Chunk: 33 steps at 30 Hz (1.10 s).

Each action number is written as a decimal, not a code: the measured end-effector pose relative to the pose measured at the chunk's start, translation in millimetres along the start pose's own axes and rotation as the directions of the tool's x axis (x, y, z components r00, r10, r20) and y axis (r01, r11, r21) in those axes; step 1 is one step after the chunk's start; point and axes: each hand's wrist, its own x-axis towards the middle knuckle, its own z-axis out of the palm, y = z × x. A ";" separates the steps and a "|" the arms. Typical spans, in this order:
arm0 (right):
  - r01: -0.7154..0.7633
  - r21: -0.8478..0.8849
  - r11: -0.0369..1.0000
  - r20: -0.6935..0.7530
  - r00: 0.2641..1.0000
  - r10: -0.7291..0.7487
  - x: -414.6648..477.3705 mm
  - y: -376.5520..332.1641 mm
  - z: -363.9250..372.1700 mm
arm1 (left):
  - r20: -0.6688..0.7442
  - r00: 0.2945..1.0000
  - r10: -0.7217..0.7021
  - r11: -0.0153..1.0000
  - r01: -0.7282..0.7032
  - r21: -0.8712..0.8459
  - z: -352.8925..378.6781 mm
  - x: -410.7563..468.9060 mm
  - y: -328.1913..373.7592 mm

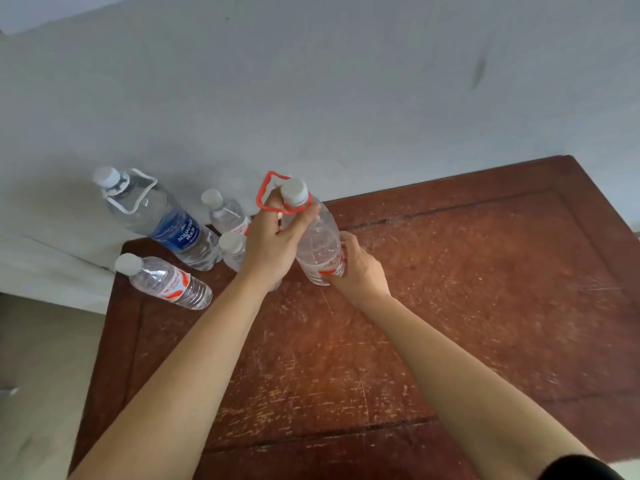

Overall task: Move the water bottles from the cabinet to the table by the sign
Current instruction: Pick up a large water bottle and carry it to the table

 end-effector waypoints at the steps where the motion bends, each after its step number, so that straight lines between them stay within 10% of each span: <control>1: 0.005 -0.004 1.000 0.008 1.000 -0.005 1.5 -2.1 0.3 | -0.001 1.000 -0.023 0.999 0.023 -0.033 -5.7 4.5 -4.1; 13: -0.115 0.179 0.977 0.245 0.967 0.069 -7.9 0.1 -9.4 | 0.055 0.993 -0.101 0.995 0.102 -0.009 2.3 3.1 -9.2; 20: -0.025 -0.083 0.996 0.204 0.978 0.042 -33.7 -3.4 -34.7 | 0.156 0.986 -0.058 0.965 0.015 0.260 -29.4 -29.0 -14.4; 26: 0.022 -0.186 0.982 0.051 0.999 -0.013 -48.4 8.0 -15.7 | -0.014 1.000 -0.020 0.872 0.024 0.489 -65.0 -108.9 -44.5; 33: 0.345 -0.241 0.907 -0.004 0.934 -0.356 -84.0 -21.9 51.4 | -0.429 0.895 -0.118 0.611 0.406 0.680 -99.3 -214.7 -75.6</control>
